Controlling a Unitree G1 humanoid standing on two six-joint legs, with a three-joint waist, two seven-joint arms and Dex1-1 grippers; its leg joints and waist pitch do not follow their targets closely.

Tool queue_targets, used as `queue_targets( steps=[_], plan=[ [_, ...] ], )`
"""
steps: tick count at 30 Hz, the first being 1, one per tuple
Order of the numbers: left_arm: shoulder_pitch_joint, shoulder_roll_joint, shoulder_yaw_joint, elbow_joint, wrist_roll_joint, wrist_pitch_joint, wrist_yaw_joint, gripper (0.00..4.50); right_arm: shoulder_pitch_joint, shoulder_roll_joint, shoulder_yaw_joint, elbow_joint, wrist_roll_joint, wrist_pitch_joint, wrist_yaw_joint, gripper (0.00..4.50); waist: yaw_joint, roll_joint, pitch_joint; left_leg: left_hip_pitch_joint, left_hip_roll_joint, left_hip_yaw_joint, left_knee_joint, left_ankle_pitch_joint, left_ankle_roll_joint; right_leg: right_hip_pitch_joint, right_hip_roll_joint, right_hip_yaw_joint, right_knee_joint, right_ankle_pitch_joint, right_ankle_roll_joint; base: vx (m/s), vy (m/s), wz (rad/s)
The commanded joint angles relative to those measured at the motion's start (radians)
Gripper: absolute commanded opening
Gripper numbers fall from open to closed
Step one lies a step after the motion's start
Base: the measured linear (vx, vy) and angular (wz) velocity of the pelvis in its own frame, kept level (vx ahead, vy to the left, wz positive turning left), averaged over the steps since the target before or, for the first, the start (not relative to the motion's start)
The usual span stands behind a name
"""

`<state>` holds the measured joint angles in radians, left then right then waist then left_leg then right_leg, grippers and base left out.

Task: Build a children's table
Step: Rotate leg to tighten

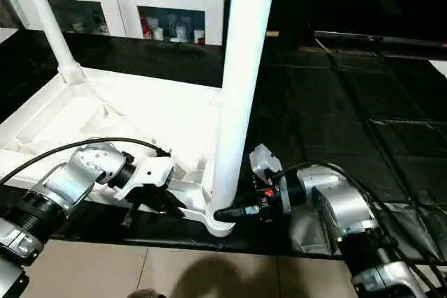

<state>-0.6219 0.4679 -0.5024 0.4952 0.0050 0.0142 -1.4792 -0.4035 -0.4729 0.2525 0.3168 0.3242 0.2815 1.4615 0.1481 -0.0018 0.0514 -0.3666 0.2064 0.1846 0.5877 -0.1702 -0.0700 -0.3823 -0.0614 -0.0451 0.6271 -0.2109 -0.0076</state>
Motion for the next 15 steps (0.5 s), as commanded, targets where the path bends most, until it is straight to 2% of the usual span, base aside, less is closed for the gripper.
queue_targets(
  steps=[1, 3, 6, 7, 8, 9, 11, 12, 13, 15],
  plan=[
    [-0.003, -0.021, -0.031, 0.017, 0.011, 0.003, -0.022, 0.00, -0.008, 0.005, 0.012, 0.000, 0.012, 0.019, 0.017, 2.22, -0.010, -0.007, -0.058, 0.017, 0.033, -0.010, -0.070, -0.231, 0.007, 0.029, -0.079, 0.043, -0.088, -0.255, -0.192, 0.000, 0.000, 0.00],
    [-0.002, -0.028, -0.021, 0.020, 0.000, 0.015, -0.024, 0.00, -0.002, 0.011, 0.007, -0.007, 0.017, 0.025, 0.011, 2.15, -0.010, -0.006, -0.058, 0.017, 0.033, -0.010, -0.070, -0.233, 0.006, 0.029, -0.079, 0.043, -0.087, -0.254, -0.193, 0.000, 0.000, 0.00],
    [-0.012, -0.049, 0.005, 0.018, -0.010, 0.093, 0.018, 0.00, 0.024, 0.031, -0.008, -0.028, 0.013, 0.026, -0.049, 2.12, -0.011, -0.005, -0.056, 0.019, 0.032, -0.010, -0.071, -0.245, 0.004, 0.027, -0.079, 0.044, -0.090, -0.272, -0.192, 0.000, 0.000, 0.00],
    [-0.015, -0.061, 0.017, 0.018, -0.015, 0.129, 0.042, 0.00, 0.032, 0.040, -0.013, -0.038, 0.009, 0.035, -0.084, 2.11, -0.013, -0.001, -0.056, 0.019, 0.032, -0.010, -0.072, -0.246, 0.000, 0.026, -0.078, 0.045, -0.091, -0.275, -0.190, 0.000, 0.000, 0.00],
    [-0.022, -0.084, 0.037, 0.018, -0.026, 0.171, 0.080, 0.00, 0.043, 0.067, -0.019, -0.046, -0.014, 0.044, -0.169, 2.11, -0.012, -0.003, -0.056, 0.020, 0.032, -0.011, -0.073, -0.251, -0.001, 0.026, -0.078, 0.044, -0.092, -0.282, -0.189, 0.000, 0.000, 0.00],
    [-0.032, -0.113, 0.060, 0.020, -0.032, 0.220, 0.137, 0.00, 0.049, 0.109, -0.025, -0.047, -0.054, 0.065, -0.293, 2.10, -0.018, 0.001, -0.053, 0.019, 0.029, -0.013, -0.075, -0.265, -0.013, 0.025, -0.079, 0.044, -0.094, -0.317, -0.183, 0.000, 0.000, 0.00],
    [-0.033, -0.115, 0.062, 0.021, -0.032, 0.223, 0.141, 0.00, 0.049, 0.112, -0.025, -0.046, -0.057, 0.064, -0.302, 2.08, -0.024, -0.003, -0.052, 0.018, 0.027, -0.017, -0.078, -0.277, -0.025, 0.027, -0.080, 0.041, -0.098, -0.359, -0.168, 0.000, 0.000, 0.00],
    [-0.050, -0.151, 0.086, 0.043, -0.026, 0.258, 0.217, 0.00, 0.039, 0.172, -0.042, -0.032, -0.085, 0.071, -0.425, 2.04, -0.033, 0.001, -0.051, 0.018, 0.026, -0.020, -0.081, -0.295, -0.034, 0.026, -0.081, 0.042, -0.102, -0.396, -0.152, 0.000, 0.000, 0.00],
    [-0.054, -0.160, 0.091, 0.049, -0.024, 0.265, 0.235, 0.00, 0.035, 0.186, -0.047, -0.029, -0.088, 0.077, -0.452, 2.03, -0.033, 0.001, -0.051, 0.018, 0.026, -0.020, -0.081, -0.295, -0.034, 0.026, -0.081, 0.042, -0.102, -0.396, -0.152, 0.000, 0.000, 0.00],
    [-0.069, -0.194, 0.115, 0.074, -0.017, 0.293, 0.309, 0.00, 0.016, 0.242, -0.064, -0.012, -0.107, 0.099, -0.560, 2.02, -0.055, -0.002, -0.050, 0.014, 0.021, -0.023, -0.082, -0.302, -0.047, 0.028, -0.080, 0.039, -0.104, -0.417, -0.143, 0.000, 0.000, 0.00]
  ],
)
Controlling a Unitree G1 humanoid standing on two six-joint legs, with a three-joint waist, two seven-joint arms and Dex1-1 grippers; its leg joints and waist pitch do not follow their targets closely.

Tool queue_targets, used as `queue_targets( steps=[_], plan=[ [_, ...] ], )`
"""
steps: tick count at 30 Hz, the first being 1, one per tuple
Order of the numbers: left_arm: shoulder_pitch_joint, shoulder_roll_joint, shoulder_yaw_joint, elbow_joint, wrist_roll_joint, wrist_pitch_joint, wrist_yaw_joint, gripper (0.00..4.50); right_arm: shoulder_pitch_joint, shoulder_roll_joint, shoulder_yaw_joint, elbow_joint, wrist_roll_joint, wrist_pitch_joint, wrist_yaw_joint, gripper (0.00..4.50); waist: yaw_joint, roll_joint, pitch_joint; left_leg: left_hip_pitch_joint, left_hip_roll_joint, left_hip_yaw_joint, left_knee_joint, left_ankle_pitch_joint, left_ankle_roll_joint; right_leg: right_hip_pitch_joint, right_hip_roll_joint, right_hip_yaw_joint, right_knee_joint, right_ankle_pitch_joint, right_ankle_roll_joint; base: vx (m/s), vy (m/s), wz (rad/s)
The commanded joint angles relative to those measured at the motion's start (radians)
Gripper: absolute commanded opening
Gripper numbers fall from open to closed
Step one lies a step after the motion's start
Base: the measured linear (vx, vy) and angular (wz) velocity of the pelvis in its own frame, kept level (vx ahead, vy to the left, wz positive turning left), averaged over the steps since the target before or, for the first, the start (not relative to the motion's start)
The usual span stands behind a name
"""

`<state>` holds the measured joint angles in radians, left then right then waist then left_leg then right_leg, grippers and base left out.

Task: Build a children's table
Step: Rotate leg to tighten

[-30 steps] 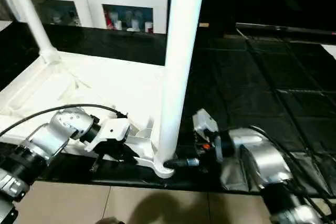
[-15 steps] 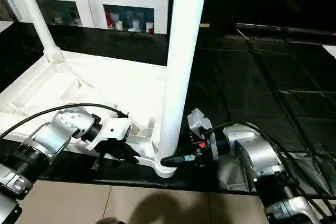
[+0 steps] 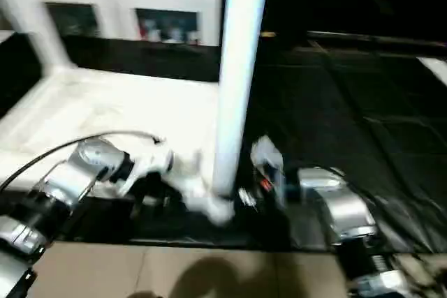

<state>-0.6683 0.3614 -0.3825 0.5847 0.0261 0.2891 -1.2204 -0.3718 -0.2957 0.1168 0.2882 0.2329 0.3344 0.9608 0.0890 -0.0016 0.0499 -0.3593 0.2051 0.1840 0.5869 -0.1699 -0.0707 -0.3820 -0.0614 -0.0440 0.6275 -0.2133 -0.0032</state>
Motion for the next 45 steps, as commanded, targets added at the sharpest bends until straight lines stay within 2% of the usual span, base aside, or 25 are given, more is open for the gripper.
queue_targets(
  steps=[1, 3, 5, 6, 8, 9, 10, 11, 12, 14, 15, 16, 18, 20, 28, 29, 32, 34, 36, 38, 39, 41, 42, 45],
  plan=[
    [-0.029, -0.110, 0.014, -0.005, -0.041, 0.037, 0.094, 0.00, -0.030, 0.097, 0.063, 0.032, -0.028, 0.055, -0.119, 1.98, -0.007, -0.003, -0.049, 0.004, 0.020, -0.022, -0.081, -0.296, -0.046, 0.030, -0.078, 0.039, -0.104, -0.412, -0.144, 0.000, 0.000, 0.00],
    [-0.044, -0.164, 0.061, 0.011, -0.049, 0.095, 0.197, 0.00, -0.063, 0.175, 0.040, 0.073, -0.056, 0.066, -0.271, 1.96, -0.014, 0.000, -0.051, 0.003, 0.019, -0.024, -0.081, -0.290, -0.043, 0.031, -0.078, 0.038, -0.105, -0.400, -0.144, 0.000, 0.000, 0.00],
    [-0.058, -0.202, 0.094, 0.026, -0.049, 0.121, 0.286, 0.00, -0.094, 0.232, 0.027, 0.113, -0.078, 0.059, -0.373, 1.96, -0.028, 0.000, -0.054, 0.006, 0.018, -0.022, -0.077, -0.280, -0.046, 0.026, -0.075, 0.041, -0.101, -0.345, -0.167, 0.000, 0.000, 0.00],
    [-0.062, -0.213, 0.102, 0.030, -0.048, 0.129, 0.310, 0.00, -0.100, 0.246, 0.025, 0.120, -0.086, 0.057, -0.398, 1.96, -0.029, -0.005, -0.054, 0.007, 0.017, -0.020, -0.076, -0.271, -0.042, 0.026, -0.073, 0.041, -0.102, -0.326, -0.171, 0.000, 0.000, 0.00],
    [-0.068, -0.227, 0.111, 0.034, -0.045, 0.136, 0.342, 0.00, -0.111, 0.267, 0.025, 0.132, -0.100, 0.052, -0.432, 1.96, -0.028, -0.002, -0.058, 0.007, 0.016, -0.017, -0.073, -0.229, -0.025, 0.031, -0.070, 0.043, -0.096, -0.236, -0.188, 0.000, 0.000, 0.00],
    [-0.071, -0.235, 0.116, 0.036, -0.041, 0.135, 0.362, 0.00, -0.121, 0.279, 0.028, 0.142, -0.110, 0.049, -0.452, 1.96, -0.028, -0.003, -0.060, 0.002, 0.013, -0.014, -0.070, -0.186, -0.006, 0.037, -0.069, 0.044, -0.091, -0.160, -0.200, 0.000, 0.000, 0.00],
    [-0.073, -0.241, 0.119, 0.038, -0.037, 0.133, 0.373, 0.00, -0.127, 0.291, 0.029, 0.149, -0.120, 0.048, -0.470, 1.96, -0.028, -0.003, -0.061, 0.001, 0.013, -0.014, -0.070, -0.172, -0.002, 0.040, -0.068, 0.043, -0.089, -0.141, -0.203, 0.000, 0.000, 0.00],
    [-0.071, -0.251, 0.125, 0.034, -0.030, 0.138, 0.381, 0.00, -0.131, 0.304, 0.031, 0.152, -0.127, 0.046, -0.471, 1.96, -0.028, -0.009, -0.062, 0.001, 0.013, -0.012, -0.069, -0.160, 0.005, 0.041, -0.068, 0.043, -0.089, -0.122, -0.206, 0.000, 0.000, 0.00],
    [-0.069, -0.252, 0.126, 0.030, -0.028, 0.139, 0.380, 0.00, -0.131, 0.307, 0.031, 0.151, -0.129, 0.041, -0.471, 1.96, -0.025, -0.005, -0.062, 0.000, 0.012, -0.012, -0.069, -0.139, 0.015, 0.043, -0.068, 0.043, -0.087, -0.094, -0.210, 0.000, 0.000, 0.00],
    [-0.063, -0.252, 0.127, 0.021, -0.024, 0.145, 0.379, 0.00, -0.130, 0.312, 0.028, 0.149, -0.128, 0.033, -0.467, 1.96, -0.025, -0.004, -0.061, 0.000, 0.013, -0.011, -0.070, -0.136, 0.019, 0.044, -0.069, 0.042, -0.087, -0.090, -0.210, 0.000, 0.000, 0.00],
    [-0.059, -0.249, 0.125, 0.015, -0.023, 0.147, 0.376, 0.00, -0.127, 0.314, 0.024, 0.142, -0.117, 0.033, -0.454, 2.29, -0.025, -0.002, -0.061, 0.002, 0.014, -0.012, -0.071, -0.138, 0.020, 0.045, -0.069, 0.042, -0.087, -0.089, -0.211, 0.000, 0.000, 0.00],
    [-0.057, -0.246, 0.123, 0.011, -0.022, 0.148, 0.373, 0.00, -0.125, 0.314, 0.020, 0.135, -0.109, 0.035, -0.448, 2.29, -0.026, -0.001, -0.061, 0.003, 0.016, -0.012, -0.072, -0.146, 0.020, 0.044, -0.069, 0.042, -0.087, -0.090, -0.213, 0.000, 0.000, 0.00],
    [-0.048, -0.231, 0.114, 0.005, -0.023, 0.139, 0.355, 0.00, -0.116, 0.302, 0.018, 0.117, -0.095, 0.035, -0.427, 2.66, -0.027, 0.001, -0.059, 0.005, 0.017, -0.012, -0.074, -0.164, 0.017, 0.043, -0.069, 0.042, -0.090, -0.107, -0.214, 0.000, 0.000, 0.00],
    [-0.042, -0.223, 0.107, 0.000, -0.022, 0.136, 0.340, 0.00, -0.109, 0.291, 0.020, 0.107, -0.091, 0.038, -0.410, 2.69, -0.027, 0.001, -0.059, 0.006, 0.018, -0.012, -0.075, -0.172, 0.014, 0.043, -0.069, 0.043, -0.091, -0.117, -0.213, 0.000, 0.000, 0.00],
    [-0.003, -0.154, 0.078, -0.034, -0.023, 0.095, 0.207, 0.00, -0.057, 0.182, 0.007, 0.030, -0.038, 0.061, -0.244, 3.46, -0.024, -0.002, -0.062, 0.003, 0.019, -0.010, -0.072, -0.126, 0.045, 0.050, -0.070, 0.043, -0.083, -0.020, -0.233, 0.000, 0.000, 0.00],
    [0.003, -0.141, 0.071, -0.037, -0.024, 0.081, 0.180, 0.00, -0.044, 0.158, 0.011, 0.009, -0.025, 0.071, -0.204, 3.46, -0.023, -0.003, -0.061, 0.003, 0.019, -0.011, -0.072, -0.129, 0.048, 0.050, -0.069, 0.042, -0.085, -0.027, -0.232, 0.000, 0.000, 0.00],
    [0.020, -0.101, 0.049, -0.045, -0.028, 0.033, 0.094, 0.00, -0.010, 0.088, 0.019, -0.045, 0.007, 0.097, -0.099, 3.83, -0.017, -0.004, -0.061, 0.004, 0.021, -0.009, -0.072, -0.140, 0.057, 0.050, -0.069, 0.043, -0.086, -0.042, -0.227, 0.000, 0.000, 0.00],
    [0.025, -0.086, 0.039, -0.049, -0.028, 0.010, 0.063, 0.00, -0.001, 0.066, 0.018, -0.055, 0.013, 0.096, -0.073, 3.92, -0.015, -0.004, -0.059, 0.006, 0.023, -0.010, -0.074, -0.163, 0.046, 0.046, -0.073, 0.042, -0.091, -0.101, -0.221, 0.000, 0.000, 0.00],
    [0.036, -0.046, 0.016, -0.061, -0.032, -0.047, -0.029, 0.00, 0.013, 0.010, 0.014, -0.067, 0.018, 0.082, -0.006, 4.20, -0.008, -0.004, -0.057, 0.009, 0.026, -0.010, -0.076, -0.186, 0.033, 0.043, -0.075, 0.043, -0.095, -0.158, -0.210, 0.000, 0.000, 0.00],
    [0.038, -0.036, 0.010, -0.064, -0.031, -0.058, -0.052, 0.00, 0.015, -0.003, 0.011, -0.067, 0.020, 0.076, 0.012, 4.26, -0.003, -0.003, -0.057, 0.011, 0.028, -0.009, -0.076, -0.189, 0.030, 0.041, -0.074, 0.045, -0.095, -0.167, -0.206, 0.000, 0.000, 0.00],
    [0.042, -0.006, -0.008, -0.071, -0.031, -0.096, -0.120, 0.00, 0.019, -0.035, 0.002, -0.070, 0.028, 0.057, 0.056, 4.42, 0.005, 0.002, -0.058, 0.014, 0.029, -0.009, -0.076, -0.188, 0.028, 0.037, -0.074, 0.044, -0.093, -0.149, -0.212, 0.000, 0.000, 0.00],
    [0.044, 0.012, -0.020, -0.075, -0.032, -0.121, -0.168, 0.00, 0.018, -0.057, 0.000, -0.072, 0.034, 0.044, 0.088, 4.47, 0.009, 0.002, -0.060, 0.014, 0.030, -0.009, -0.075, -0.178, 0.026, 0.037, -0.072, 0.043, -0.089, -0.120, -0.218, 0.000, 0.000, 0.00],
    [0.045, 0.024, -0.029, -0.078, -0.036, -0.135, -0.205, 0.00, 0.017, -0.077, 0.006, -0.073, 0.030, 0.028, 0.117, 4.47, 0.014, 0.000, -0.062, 0.013, 0.030, -0.006, -0.073, -0.158, 0.029, 0.038, -0.071, 0.043, -0.082, -0.067, -0.228, 0.000, 0.000, 0.00],
    [0.046, 0.037, -0.043, -0.084, -0.040, -0.158, -0.255, 0.00, 0.019, -0.108, 0.028, -0.088, 0.044, 0.020, 0.190, 4.47, 0.024, 0.000, -0.063, 0.011, 0.029, -0.005, -0.070, -0.146, 0.037, 0.039, -0.071, 0.042, -0.077, -0.034, -0.238, 0.000, 0.000, 0.00]
  ],
)
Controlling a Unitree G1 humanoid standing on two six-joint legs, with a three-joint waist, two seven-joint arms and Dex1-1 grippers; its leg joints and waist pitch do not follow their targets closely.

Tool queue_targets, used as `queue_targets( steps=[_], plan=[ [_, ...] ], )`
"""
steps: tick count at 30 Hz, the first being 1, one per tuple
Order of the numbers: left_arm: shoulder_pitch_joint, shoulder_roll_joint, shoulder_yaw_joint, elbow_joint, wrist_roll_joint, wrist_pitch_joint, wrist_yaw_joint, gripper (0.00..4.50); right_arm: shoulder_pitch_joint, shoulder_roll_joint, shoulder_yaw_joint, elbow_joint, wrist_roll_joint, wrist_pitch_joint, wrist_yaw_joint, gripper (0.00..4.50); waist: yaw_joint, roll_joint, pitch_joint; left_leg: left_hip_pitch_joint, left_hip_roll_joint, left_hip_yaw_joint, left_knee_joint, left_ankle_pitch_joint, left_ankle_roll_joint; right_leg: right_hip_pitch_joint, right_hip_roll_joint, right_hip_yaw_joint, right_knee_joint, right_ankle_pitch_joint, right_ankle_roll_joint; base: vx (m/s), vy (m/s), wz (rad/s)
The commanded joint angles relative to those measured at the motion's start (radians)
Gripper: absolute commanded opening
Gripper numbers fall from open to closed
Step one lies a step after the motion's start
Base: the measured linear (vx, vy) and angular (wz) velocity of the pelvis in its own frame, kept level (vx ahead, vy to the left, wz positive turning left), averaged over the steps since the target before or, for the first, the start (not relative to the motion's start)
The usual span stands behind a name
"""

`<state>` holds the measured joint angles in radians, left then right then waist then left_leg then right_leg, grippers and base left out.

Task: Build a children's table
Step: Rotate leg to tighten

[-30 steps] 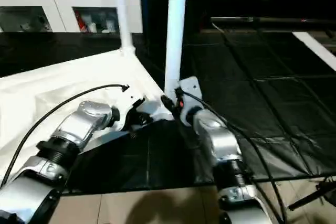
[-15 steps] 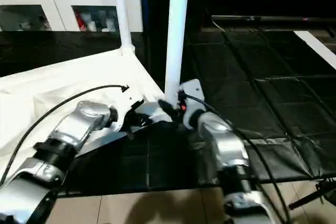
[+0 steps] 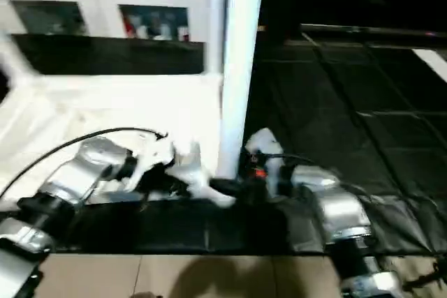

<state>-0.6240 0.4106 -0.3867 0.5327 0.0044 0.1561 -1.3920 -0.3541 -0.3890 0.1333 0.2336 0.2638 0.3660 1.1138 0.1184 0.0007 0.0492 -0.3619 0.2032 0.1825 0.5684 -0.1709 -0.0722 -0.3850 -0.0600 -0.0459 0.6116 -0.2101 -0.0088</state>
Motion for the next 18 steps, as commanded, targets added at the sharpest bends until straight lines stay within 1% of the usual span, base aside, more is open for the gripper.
queue_targets(
  steps=[1, 2, 3, 4, 7, 8, 9, 12, 13, 14, 15, 16, 18],
  plan=[
    [0.000, -0.007, -0.050, -0.034, -0.017, -0.041, -0.112, 0.00, 0.004, -0.033, 0.026, -0.051, 0.037, -0.002, 0.098, 4.47, -0.003, -0.004, -0.064, 0.013, 0.032, -0.004, -0.051, -0.142, 0.044, 0.045, -0.073, 0.042, -0.060, -0.031, -0.233, 0.000, 0.000, 0.00],
    [-0.002, -0.005, -0.057, -0.034, -0.014, -0.050, -0.125, 0.00, 0.006, -0.044, 0.036, -0.062, 0.051, 0.008, 0.136, 4.47, -0.003, -0.004, -0.064, 0.011, 0.031, -0.004, -0.050, -0.137, 0.049, 0.047, -0.072, 0.042, -0.059, -0.025, -0.234, 0.000, 0.000, 0.00],
    [-0.005, -0.004, -0.064, -0.032, -0.012, -0.060, -0.135, 0.00, 0.005, -0.054, 0.047, -0.067, 0.058, 0.014, 0.167, 4.47, 0.001, -0.008, -0.064, 0.011, 0.034, -0.004, -0.049, -0.136, 0.057, 0.046, -0.073, 0.041, -0.058, -0.025, -0.232, 0.000, 0.000, 0.00],
    [-0.006, -0.004, -0.066, -0.032, -0.012, -0.063, -0.138, 0.00, 0.004, -0.057, 0.051, -0.067, 0.058, 0.014, 0.176, 4.47, 0.002, -0.006, -0.064, 0.011, 0.035, -0.004, -0.049, -0.137, 0.061, 0.044, -0.075, 0.041, -0.059, -0.032, -0.233, 0.000, 0.000, 0.00],
    [-0.010, -0.004, -0.084, -0.040, -0.013, -0.081, -0.168, 0.00, -0.005, -0.081, 0.089, -0.061, 0.058, 0.017, 0.252, 4.47, 0.011, -0.008, -0.062, 0.012, 0.036, -0.004, -0.049, -0.150, 0.050, 0.042, -0.077, 0.041, -0.061, -0.073, -0.231, 0.000, 0.000, 0.00],
    [-0.010, -0.004, -0.088, -0.043, -0.014, -0.083, -0.177, 0.00, -0.008, -0.087, 0.096, -0.058, 0.060, 0.019, 0.269, 4.47, 0.015, -0.011, -0.061, 0.011, 0.036, -0.004, -0.050, -0.153, 0.049, 0.041, -0.077, 0.042, -0.062, -0.088, -0.229, 0.000, 0.000, 0.00],
    [-0.010, -0.003, -0.093, -0.049, -0.013, -0.089, -0.188, 0.00, -0.013, -0.091, 0.103, -0.051, 0.058, 0.015, 0.283, 4.21, 0.018, -0.009, -0.061, 0.014, 0.038, -0.004, -0.050, -0.157, 0.045, 0.038, -0.078, 0.042, -0.064, -0.102, -0.228, 0.000, 0.000, 0.00],
    [-0.008, 0.001, -0.106, -0.060, -0.011, -0.101, -0.207, 0.00, -0.024, -0.099, 0.117, -0.035, 0.051, 0.003, 0.309, 4.13, 0.019, -0.011, -0.062, 0.012, 0.037, -0.005, -0.050, -0.161, 0.038, 0.039, -0.078, 0.041, -0.062, -0.109, -0.226, 0.000, 0.000, 0.00],
    [-0.008, 0.002, -0.108, -0.060, -0.010, -0.102, -0.209, 0.00, -0.025, -0.100, 0.119, -0.033, 0.050, 0.002, 0.313, 4.06, 0.019, -0.011, -0.061, 0.012, 0.038, -0.005, -0.050, -0.163, 0.036, 0.039, -0.079, 0.041, -0.063, -0.113, -0.226, 0.000, 0.000, 0.00],
    [-0.009, 0.006, -0.118, -0.059, -0.005, -0.114, -0.219, 0.00, -0.031, -0.111, 0.133, -0.025, 0.046, -0.003, 0.339, 3.92, 0.021, -0.013, -0.061, 0.012, 0.037, -0.005, -0.049, -0.161, 0.036, 0.039, -0.079, 0.042, -0.062, -0.115, -0.224, 0.000, 0.000, 0.00],
    [-0.011, 0.007, -0.121, -0.057, -0.004, -0.119, -0.221, 0.00, -0.033, -0.115, 0.136, -0.024, 0.046, -0.004, 0.346, 3.78, 0.020, -0.013, -0.061, 0.011, 0.036, -0.005, -0.049, -0.160, 0.037, 0.040, -0.078, 0.042, -0.063, -0.114, -0.223, 0.000, 0.000, 0.00],
    [-0.013, 0.008, -0.122, -0.054, -0.003, -0.122, -0.222, 0.00, -0.034, -0.117, 0.140, -0.024, 0.049, 0.001, 0.355, 3.78, 0.020, -0.012, -0.062, 0.009, 0.036, -0.006, -0.048, -0.154, 0.038, 0.041, -0.078, 0.041, -0.061, -0.108, -0.221, 0.000, 0.000, 0.00],
    [-0.014, 0.008, -0.123, -0.050, -0.004, -0.125, -0.222, 0.00, -0.035, -0.117, 0.142, -0.024, 0.052, 0.005, 0.361, 3.58, 0.019, -0.013, -0.062, 0.008, 0.035, -0.006, -0.048, -0.153, 0.040, 0.041, -0.078, 0.041, -0.060, -0.102, -0.220, 0.000, 0.000, 0.00]
  ],
)
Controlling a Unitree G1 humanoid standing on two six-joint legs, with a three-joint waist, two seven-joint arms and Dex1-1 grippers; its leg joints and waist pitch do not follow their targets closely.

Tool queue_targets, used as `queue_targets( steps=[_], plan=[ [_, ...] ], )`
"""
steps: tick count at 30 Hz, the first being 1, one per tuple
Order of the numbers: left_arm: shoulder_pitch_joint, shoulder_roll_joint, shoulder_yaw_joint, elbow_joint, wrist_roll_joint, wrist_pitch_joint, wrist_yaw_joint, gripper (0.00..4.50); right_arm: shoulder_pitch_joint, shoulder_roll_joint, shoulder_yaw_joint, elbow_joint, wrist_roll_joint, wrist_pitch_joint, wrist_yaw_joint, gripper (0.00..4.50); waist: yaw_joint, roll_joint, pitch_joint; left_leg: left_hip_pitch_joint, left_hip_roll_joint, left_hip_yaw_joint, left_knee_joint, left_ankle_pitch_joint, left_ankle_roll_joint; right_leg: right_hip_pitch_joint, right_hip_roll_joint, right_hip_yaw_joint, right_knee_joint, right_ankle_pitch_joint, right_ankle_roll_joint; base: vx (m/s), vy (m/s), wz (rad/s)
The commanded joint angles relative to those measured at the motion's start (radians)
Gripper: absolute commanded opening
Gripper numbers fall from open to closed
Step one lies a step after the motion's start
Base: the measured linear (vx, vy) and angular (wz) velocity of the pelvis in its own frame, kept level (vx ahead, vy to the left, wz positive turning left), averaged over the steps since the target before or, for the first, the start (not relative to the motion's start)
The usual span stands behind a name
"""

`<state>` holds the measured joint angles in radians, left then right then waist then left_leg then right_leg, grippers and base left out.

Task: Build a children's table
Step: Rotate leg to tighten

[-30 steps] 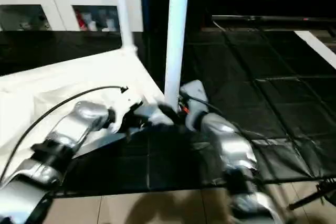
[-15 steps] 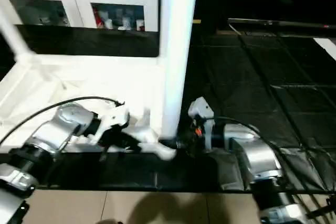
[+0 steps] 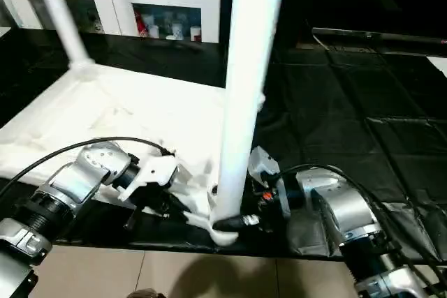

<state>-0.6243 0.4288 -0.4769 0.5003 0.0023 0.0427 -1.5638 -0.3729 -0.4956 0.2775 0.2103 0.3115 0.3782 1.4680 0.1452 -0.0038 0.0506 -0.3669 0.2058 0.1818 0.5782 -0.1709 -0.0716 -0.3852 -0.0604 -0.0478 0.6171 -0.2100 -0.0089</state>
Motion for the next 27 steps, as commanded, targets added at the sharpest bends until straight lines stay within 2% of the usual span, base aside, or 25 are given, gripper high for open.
queue_targets(
  steps=[1, 7, 13, 20, 23, 24, 25, 26, 27],
  plan=[
    [-0.015, -0.011, -0.033, -0.015, -0.002, -0.014, -0.051, 0.00, -0.017, -0.011, -0.001, -0.002, 0.005, -0.005, 0.010, 3.58, -0.008, -0.009, -0.064, 0.013, 0.033, -0.005, -0.057, -0.151, 0.039, 0.042, -0.077, 0.042, -0.065, -0.101, -0.220, 0.000, 0.000, 0.00],
    [-0.022, -0.014, -0.032, 0.001, 0.002, -0.028, -0.048, 0.00, -0.024, -0.004, 0.015, 0.011, 0.002, -0.008, 0.025, 3.12, -0.007, -0.007, -0.066, 0.014, 0.032, -0.005, -0.055, -0.143, 0.042, 0.041, -0.076, 0.041, -0.062, -0.077, -0.230, 0.000, 0.000, 0.00],
    [-0.025, -0.021, -0.028, 0.014, 0.007, -0.037, -0.034, 0.00, -0.021, 0.002, 0.020, 0.006, 0.007, -0.004, 0.028, 2.60, -0.008, -0.007, -0.064, 0.014, 0.032, -0.006, -0.056, -0.157, 0.035, 0.041, -0.077, 0.042, -0.065, -0.108, -0.225, 0.000, 0.000, 0.00],
    [-0.023, -0.031, -0.010, 0.022, -0.003, -0.019, -0.007, 0.00, 0.001, 0.016, 0.006, -0.019, 0.023, 0.012, 0.009, 2.31, -0.009, -0.005, -0.059, 0.017, 0.033, -0.008, -0.058, -0.213, 0.014, 0.036, -0.079, 0.044, -0.074, -0.216, -0.203, 0.000, 0.000, 0.00],
    [-0.024, -0.047, 0.011, 0.029, -0.006, 0.010, 0.039, 0.00, 0.025, 0.041, -0.017, -0.047, 0.045, 0.026, -0.040, 2.27, -0.010, -0.007, -0.058, 0.017, 0.033, -0.009, -0.060, -0.220, 0.010, 0.036, -0.078, 0.046, -0.076, -0.233, -0.194, 0.000, 0.000, 0.00],
    [-0.027, -0.056, 0.021, 0.034, -0.004, 0.037, 0.069, 0.00, 0.031, 0.056, -0.026, -0.049, 0.040, 0.026, -0.082, 2.26, -0.010, -0.002, -0.058, 0.019, 0.033, -0.009, -0.060, -0.224, 0.007, 0.034, -0.078, 0.046, -0.078, -0.230, -0.194, 0.000, 0.000, 0.00],
    [-0.030, -0.065, 0.031, 0.040, 0.000, 0.059, 0.104, 0.00, 0.036, 0.073, -0.035, -0.048, 0.028, 0.020, -0.128, 2.25, -0.012, 0.001, -0.057, 0.017, 0.031, -0.010, -0.061, -0.230, 0.002, 0.035, -0.078, 0.045, -0.076, -0.237, -0.195, 0.000, 0.000, 0.00],
    [-0.033, -0.075, 0.042, 0.045, 0.000, 0.071, 0.133, 0.00, 0.040, 0.090, -0.042, -0.043, 0.013, 0.011, -0.174, 2.23, -0.015, -0.002, -0.057, 0.017, 0.030, -0.010, -0.062, -0.234, -0.001, 0.034, -0.077, 0.046, -0.079, -0.244, -0.192, 0.000, 0.000, 0.00],
    [-0.037, -0.103, 0.071, 0.049, -0.014, 0.125, 0.189, 0.00, 0.042, 0.129, -0.052, -0.026, -0.032, 0.002, -0.289, 2.23, -0.021, -0.003, -0.055, 0.017, 0.028, -0.011, -0.063, -0.242, -0.016, 0.033, -0.079, 0.046, -0.080, -0.278, -0.181, 0.000, 0.000, 0.00]
  ],
)
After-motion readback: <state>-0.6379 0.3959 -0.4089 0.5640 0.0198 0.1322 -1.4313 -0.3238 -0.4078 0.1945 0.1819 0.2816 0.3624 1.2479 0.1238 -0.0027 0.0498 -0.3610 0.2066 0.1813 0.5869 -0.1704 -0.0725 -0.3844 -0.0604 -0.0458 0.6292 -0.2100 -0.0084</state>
